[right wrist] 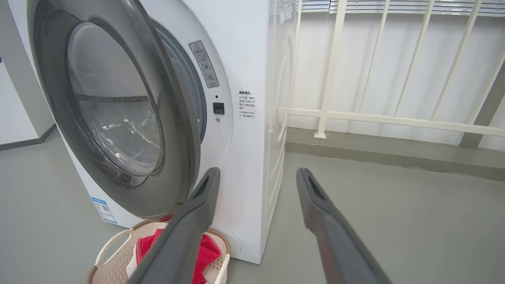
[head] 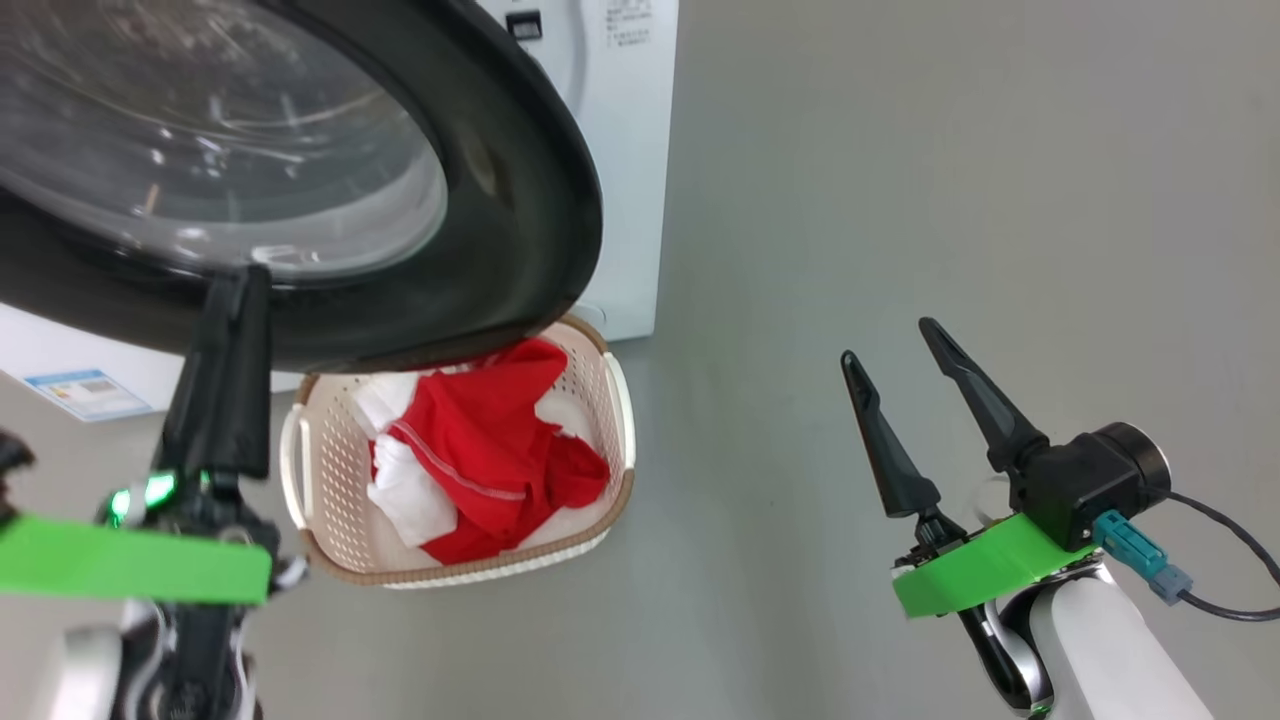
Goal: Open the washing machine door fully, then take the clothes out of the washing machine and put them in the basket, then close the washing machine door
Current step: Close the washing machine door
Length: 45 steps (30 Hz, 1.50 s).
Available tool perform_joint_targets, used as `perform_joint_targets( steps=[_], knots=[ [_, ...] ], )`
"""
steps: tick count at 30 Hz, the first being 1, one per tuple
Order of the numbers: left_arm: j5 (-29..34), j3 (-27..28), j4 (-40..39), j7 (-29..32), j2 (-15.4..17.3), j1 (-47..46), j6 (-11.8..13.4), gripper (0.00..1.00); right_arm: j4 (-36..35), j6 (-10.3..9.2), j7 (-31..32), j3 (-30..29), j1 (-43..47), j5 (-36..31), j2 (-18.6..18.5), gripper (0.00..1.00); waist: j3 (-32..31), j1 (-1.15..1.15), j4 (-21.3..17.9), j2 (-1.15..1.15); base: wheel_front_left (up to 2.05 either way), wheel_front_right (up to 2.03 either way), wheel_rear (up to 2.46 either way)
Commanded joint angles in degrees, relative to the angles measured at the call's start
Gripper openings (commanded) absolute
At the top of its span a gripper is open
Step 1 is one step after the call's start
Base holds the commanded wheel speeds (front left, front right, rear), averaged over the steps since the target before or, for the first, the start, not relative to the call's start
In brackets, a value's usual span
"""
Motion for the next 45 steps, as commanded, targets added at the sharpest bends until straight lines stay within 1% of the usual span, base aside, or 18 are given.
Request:
perform_joint_targets(
  steps=[1, 4, 8, 11, 16, 18, 20, 21, 22, 27, 33, 40, 45],
  knots=[
    [1.5, 1.4, -1.3, -0.8, 1.8, 0.9, -0.5, 1.0, -1.4, 0.35, -0.4, 0.6, 0.9, 0.0, 0.3, 1.0, -1.6, 0.0, 0.4, 0.0, 0.0, 0.0, 0.0],
    [5.5, 1.0, -0.4, -3.0, 2.7, 2.8, -0.2, 1.0, -1.2, 0.35, -0.4, 0.4, 1.6, 0.0, 0.3, 1.0, -3.1, 0.0, 0.6, 0.0, 0.0, 0.0, 0.0],
    [11.8, 0.1, 1.0, -5.6, 4.2, 4.9, 1.2, 1.0, -0.9, 0.35, -0.4, 0.1, 2.7, 0.2, 0.3, 1.0, -4.9, 0.0, 0.7, 0.0, 0.0, 0.0, 0.0],
    [13.8, -0.4, 1.6, -6.6, 4.2, 6.5, 2.1, 1.0, -0.8, 0.35, -0.4, 0.0, 3.5, 0.3, 0.3, 1.0, -6.1, 0.0, 0.8, 0.0, 0.0, 0.0, 0.0],
    [17.1, -0.2, 2.2, -8.6, 4.4, 9.6, 2.8, 1.0, -0.8, 0.35, -0.4, -0.4, 4.9, 0.1, 0.3, 1.0, -7.8, 0.0, 1.1, 0.0, 0.0, 0.0, 0.0],
    [17.9, 0.1, 2.5, -9.1, 4.3, 10.9, 3.3, 1.0, -0.8, 0.35, -0.4, -0.5, 5.4, -0.1, 0.2, 1.0, -8.5, 0.0, 1.2, 0.0, 0.0, 0.0, 0.0],
    [20.0, 0.0, 2.4, -9.6, 4.7, 12.2, 3.9, 1.0, -0.7, 0.35, -0.4, -0.7, 5.9, -0.2, 0.0, 1.0, -9.3, 0.0, 1.3, 0.0, 0.0, 0.0, 0.0],
    [22.3, 0.2, 2.3, -10.1, 4.8, 13.5, 4.6, 1.0, -0.8, 0.35, -0.4, -0.9, 6.4, -0.2, -0.1, 1.0, -10.0, 0.0, 1.4, 0.0, 0.0, 0.0, 0.0],
    [22.3, 0.2, 2.3, -10.1, 4.8, 13.5, 4.6, 1.0, -0.8, 0.35, -0.4, -0.9, 6.4, -0.2, -0.1, 1.0, -10.0, 0.0, 1.4, 0.0, 0.0, 0.0, 0.0],
    [26.7, 1.2, 2.9, -10.7, 4.4, 17.0, 6.7, 1.0, -0.8, 0.35, -0.4, -1.2, 7.8, -0.4, -0.3, 1.0, -11.8, 0.0, 1.6, 0.0, 0.0, 0.0, 0.0],
    [35.4, 1.0, 3.5, -11.0, 5.5, 19.4, 8.6, 1.0, -1.0, 0.35, -0.4, -1.1, 8.8, -0.4, -0.5, 1.0, -12.8, 0.0, 1.8, 0.0, 0.0, 0.0, 0.0],
    [41.0, 2.1, 3.8, -11.0, 3.1, 21.1, 8.2, 1.0, -1.6, 0.35, -0.4, -1.5, 9.6, -0.1, -0.5, 1.0, -13.4, 0.0, 2.0, 0.0, 0.0, 0.0, 0.0],
    [44.0, 3.6, 4.7, -11.0, 1.2, 22.5, 7.3, 1.0, -1.6, 0.35, -0.4, -1.5, 10.2, -0.2, -0.5, 1.0, -13.9, 0.0, 2.0, 0.0, 0.0, 0.0, 0.0]
  ],
)
